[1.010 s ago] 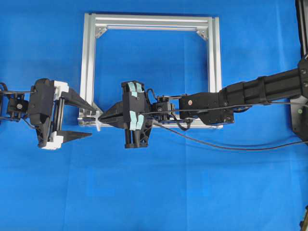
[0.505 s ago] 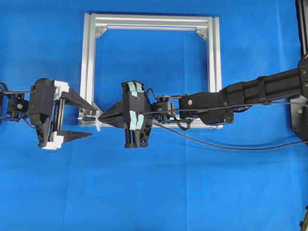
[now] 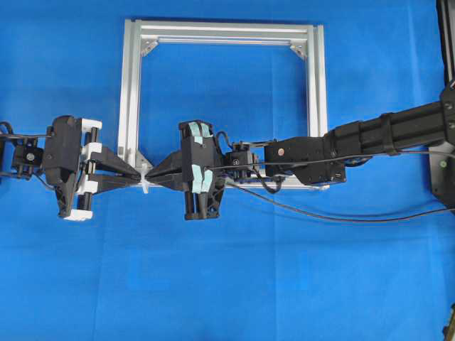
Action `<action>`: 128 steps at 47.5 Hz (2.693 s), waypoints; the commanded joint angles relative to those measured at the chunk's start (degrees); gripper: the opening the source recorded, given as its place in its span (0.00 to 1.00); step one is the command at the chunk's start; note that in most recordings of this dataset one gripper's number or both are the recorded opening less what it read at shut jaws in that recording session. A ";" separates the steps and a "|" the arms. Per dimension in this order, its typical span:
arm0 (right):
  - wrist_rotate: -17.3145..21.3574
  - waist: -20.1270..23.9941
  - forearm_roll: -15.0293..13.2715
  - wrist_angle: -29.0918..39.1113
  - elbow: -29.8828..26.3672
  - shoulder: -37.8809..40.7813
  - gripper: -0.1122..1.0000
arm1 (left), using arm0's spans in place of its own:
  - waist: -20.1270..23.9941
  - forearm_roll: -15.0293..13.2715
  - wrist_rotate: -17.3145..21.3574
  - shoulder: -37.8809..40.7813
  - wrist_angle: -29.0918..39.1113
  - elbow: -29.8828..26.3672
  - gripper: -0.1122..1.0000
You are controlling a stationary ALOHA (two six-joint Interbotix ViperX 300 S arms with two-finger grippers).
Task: Insert the wire through the string loop located on the left side.
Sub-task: 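Open the right gripper to release the cable, then pull the cable leftward through the loop with the left gripper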
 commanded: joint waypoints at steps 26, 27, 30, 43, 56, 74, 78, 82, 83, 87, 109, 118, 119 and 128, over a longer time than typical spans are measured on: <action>0.09 -0.09 -0.09 -0.26 -0.53 -1.85 0.10 | 0.18 0.18 -0.18 -0.26 0.70 -1.14 0.17; 0.18 -0.09 0.00 -0.26 -0.44 -1.93 0.10 | 0.18 0.09 -0.18 -0.26 0.70 -1.14 0.17; 0.35 -0.09 0.00 -0.26 -0.26 -2.11 0.10 | 0.18 0.18 -0.18 -0.26 0.70 -1.14 0.17; 0.88 0.00 0.53 0.18 0.18 -2.37 0.45 | 0.18 0.09 -0.18 -0.35 0.70 -1.14 0.17; 0.79 0.18 0.53 0.79 0.18 -2.37 0.97 | 0.18 0.18 -0.18 -0.35 0.70 -1.14 0.17; 0.79 0.18 0.53 0.79 0.18 -2.37 0.98 | 0.09 0.09 -0.88 -4.48 1.58 2.29 0.17; 0.79 0.18 0.53 0.79 0.18 -2.46 0.98 | 0.09 0.18 -0.97 -7.12 2.55 3.78 0.17; 0.79 0.18 0.53 0.79 0.18 -2.55 0.98 | 0.18 0.18 -0.97 -9.84 4.39 4.92 0.17; 0.79 0.18 0.53 0.79 0.18 -2.64 0.98 | 0.09 0.18 -0.97 -10.63 4.92 5.19 0.17; 0.79 0.18 0.53 0.79 0.18 -2.72 0.98 | 0.09 0.09 -0.97 -13.97 7.73 5.98 0.17; 0.70 0.18 0.53 0.79 0.26 -3.08 0.98 | 0.18 0.18 -0.88 -45.70 30.15 8.35 0.17; 0.62 0.18 0.53 0.79 0.18 -3.25 0.98 | 0.09 0.18 -0.53 -62.05 45.79 5.80 0.17; 0.62 0.18 0.53 0.79 0.18 -3.25 0.98 | 0.09 0.18 -0.53 -64.16 48.43 5.19 0.17; 0.62 0.18 0.53 0.53 0.18 -3.34 0.98 | 0.18 0.18 -0.26 -72.77 59.06 1.76 0.17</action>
